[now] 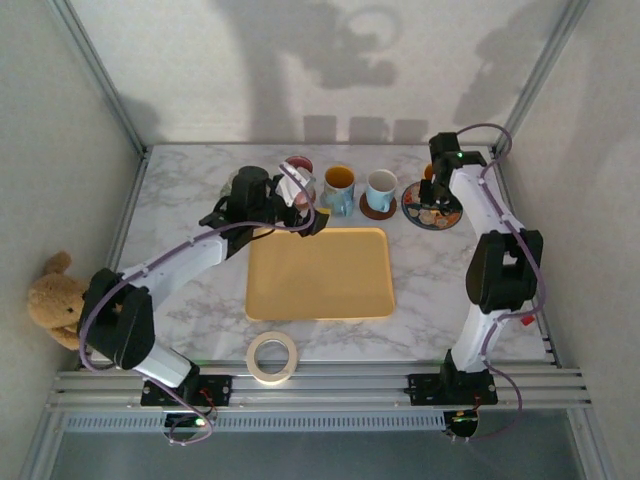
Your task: Place the cup by the coaster
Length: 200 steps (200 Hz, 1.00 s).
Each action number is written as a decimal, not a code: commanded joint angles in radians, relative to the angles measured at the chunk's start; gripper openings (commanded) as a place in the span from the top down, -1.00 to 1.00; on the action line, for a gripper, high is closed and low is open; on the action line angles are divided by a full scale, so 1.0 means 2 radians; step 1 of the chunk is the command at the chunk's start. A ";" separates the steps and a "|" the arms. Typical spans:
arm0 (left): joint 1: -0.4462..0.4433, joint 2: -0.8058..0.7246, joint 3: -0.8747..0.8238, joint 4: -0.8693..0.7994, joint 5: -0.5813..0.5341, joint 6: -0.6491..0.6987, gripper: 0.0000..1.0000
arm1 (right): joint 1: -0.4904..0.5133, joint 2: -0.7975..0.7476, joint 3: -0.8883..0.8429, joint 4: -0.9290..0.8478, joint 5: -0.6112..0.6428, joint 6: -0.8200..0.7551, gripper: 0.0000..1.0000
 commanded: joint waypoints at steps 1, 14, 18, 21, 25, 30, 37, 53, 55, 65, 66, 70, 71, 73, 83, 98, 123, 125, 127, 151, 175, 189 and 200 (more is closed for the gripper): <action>-0.003 0.016 0.020 0.027 0.019 -0.001 -0.99 | -0.009 0.025 0.042 0.023 0.015 0.001 1.00; -0.003 0.025 0.024 0.028 0.023 -0.001 -0.99 | -0.013 0.045 0.055 0.022 0.012 0.000 1.00; -0.003 0.028 0.025 0.028 0.024 0.000 -0.99 | -0.013 0.050 0.059 0.022 0.012 0.000 1.00; -0.003 0.030 0.026 0.028 0.026 0.001 -0.99 | -0.014 0.055 0.061 0.022 0.012 0.000 1.00; -0.003 0.032 0.026 0.028 0.027 0.001 -0.99 | -0.015 0.060 0.064 0.023 0.011 0.000 1.00; -0.003 0.034 0.028 0.028 0.028 0.002 -0.99 | -0.015 0.066 0.069 0.022 0.011 0.001 1.00; -0.003 0.038 0.029 0.027 0.029 0.002 -0.99 | -0.017 0.074 0.075 0.021 0.012 0.002 1.00; -0.003 0.046 0.033 0.021 0.029 0.004 -0.99 | -0.020 0.092 0.087 0.020 0.010 0.002 1.00; -0.003 0.048 0.034 0.020 0.029 0.004 -0.99 | -0.020 0.094 0.088 0.019 0.010 0.002 1.00; -0.003 0.051 0.035 0.019 0.028 0.004 -0.99 | -0.022 0.105 0.097 0.015 0.010 0.002 1.00; -0.003 0.051 0.034 0.019 0.028 0.004 -0.99 | -0.022 0.106 0.097 0.015 0.010 0.002 1.00; -0.003 0.051 0.034 0.020 0.027 0.004 -0.99 | -0.022 0.110 0.099 0.014 0.010 0.002 1.00; -0.003 0.051 0.034 0.020 0.027 0.004 -0.99 | -0.022 0.111 0.100 0.014 0.010 0.001 1.00; -0.003 0.052 0.034 0.019 0.026 0.004 -0.99 | -0.022 0.113 0.101 0.014 0.010 0.002 1.00; -0.003 0.052 0.030 0.020 0.025 0.005 -0.99 | -0.024 0.121 0.104 0.015 0.008 0.001 1.00; -0.003 0.051 0.024 0.023 0.024 0.005 -0.99 | -0.024 0.128 0.106 0.015 0.006 0.001 1.00; -0.003 0.049 0.017 0.021 0.025 0.003 -0.99 | -0.024 0.137 0.106 0.016 0.006 0.000 1.00; -0.003 0.049 0.016 0.021 0.025 0.003 -0.99 | -0.024 0.138 0.106 0.016 0.005 0.001 1.00; -0.003 0.049 0.015 0.021 0.025 0.003 -0.99 | -0.024 0.138 0.106 0.016 0.005 0.001 1.00; -0.003 0.047 0.013 0.020 0.025 0.004 -0.99 | -0.025 0.149 0.113 0.010 0.004 -0.001 1.00; -0.003 0.047 0.013 0.020 0.024 0.004 -0.99 | -0.026 0.157 0.118 0.001 0.005 0.000 1.00; -0.003 0.048 0.013 0.020 0.024 0.004 -0.99 | -0.027 0.160 0.118 -0.002 0.005 0.004 1.00; -0.003 0.050 0.014 0.020 0.024 0.003 -0.99 | -0.026 0.161 0.116 -0.002 0.005 0.005 1.00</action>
